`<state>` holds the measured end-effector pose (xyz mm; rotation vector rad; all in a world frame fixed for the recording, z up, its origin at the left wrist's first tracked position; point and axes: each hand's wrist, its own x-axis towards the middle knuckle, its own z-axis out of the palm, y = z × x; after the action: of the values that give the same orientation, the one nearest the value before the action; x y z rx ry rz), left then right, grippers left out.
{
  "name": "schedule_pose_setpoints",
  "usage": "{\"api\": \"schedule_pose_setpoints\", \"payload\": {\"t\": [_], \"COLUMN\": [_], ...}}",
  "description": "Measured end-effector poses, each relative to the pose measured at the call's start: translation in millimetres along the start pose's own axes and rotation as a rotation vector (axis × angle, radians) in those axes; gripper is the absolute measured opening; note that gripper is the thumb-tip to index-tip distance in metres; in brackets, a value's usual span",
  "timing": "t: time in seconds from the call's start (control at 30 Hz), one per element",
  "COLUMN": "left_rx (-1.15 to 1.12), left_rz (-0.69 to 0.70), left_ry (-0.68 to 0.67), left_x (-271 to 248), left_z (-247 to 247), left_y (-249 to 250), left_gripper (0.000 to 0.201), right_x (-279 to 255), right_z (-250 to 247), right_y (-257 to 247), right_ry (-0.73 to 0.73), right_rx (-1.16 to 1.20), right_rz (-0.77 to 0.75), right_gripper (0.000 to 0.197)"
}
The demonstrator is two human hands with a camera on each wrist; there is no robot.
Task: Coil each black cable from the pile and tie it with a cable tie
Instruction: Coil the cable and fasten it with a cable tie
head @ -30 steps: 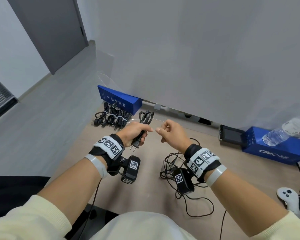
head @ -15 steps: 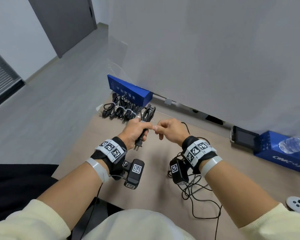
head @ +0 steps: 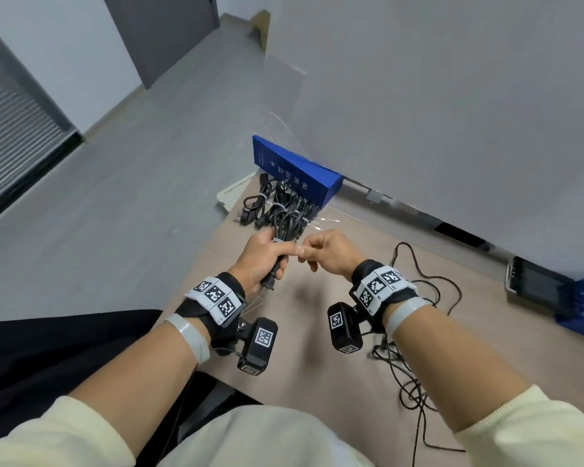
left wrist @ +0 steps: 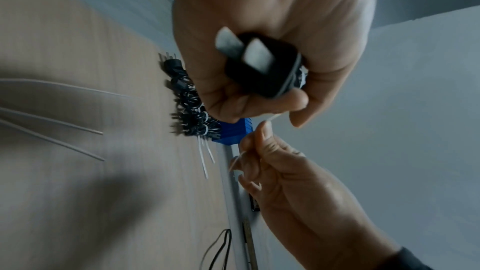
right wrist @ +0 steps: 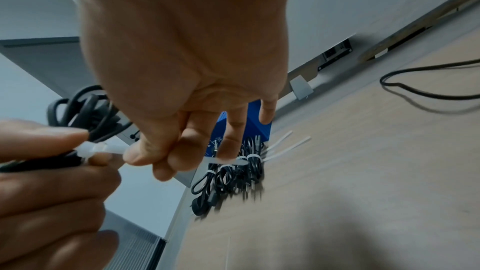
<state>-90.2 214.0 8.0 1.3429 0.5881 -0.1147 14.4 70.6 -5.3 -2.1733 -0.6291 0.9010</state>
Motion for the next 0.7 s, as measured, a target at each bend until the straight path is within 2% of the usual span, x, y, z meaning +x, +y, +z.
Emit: {"api": "schedule_pose_setpoints", "payload": {"t": [0.1,0.2,0.3,0.37,0.53,0.7], "left_rx": [-0.062,-0.085,0.061,0.144,0.224,0.158], "left_rz": [0.010,-0.038,-0.128,-0.147,-0.099,-0.102], "left_ry": [-0.004,-0.007,0.019,0.017,0.033,0.067], "left_x": [6.3,17.7,31.4,38.6,48.0,46.8], "left_z": [-10.2,-25.6,-42.9,-50.8,-53.7,-58.1], "left_y": [-2.9,-4.3,-7.0,-8.0,-7.8,-15.4], "left_gripper": [0.020,0.018,0.016,0.016,0.014,0.018], "right_x": [14.0,27.4,38.3,44.1,55.0,68.4], "right_z": [5.6,14.4,22.3,26.6,36.6,47.2], "right_y": [-4.9,-5.5,-3.2,-1.0,7.6,13.0], "right_ry": [-0.036,0.008,0.058,0.050,0.000,-0.067], "right_rx": [0.051,0.035,-0.150,-0.192,-0.029,0.126], "right_rz": [0.013,0.017,0.053,0.088,0.142,0.113], "right_gripper": [0.033,0.030,0.034,0.035,0.034,0.027]}}
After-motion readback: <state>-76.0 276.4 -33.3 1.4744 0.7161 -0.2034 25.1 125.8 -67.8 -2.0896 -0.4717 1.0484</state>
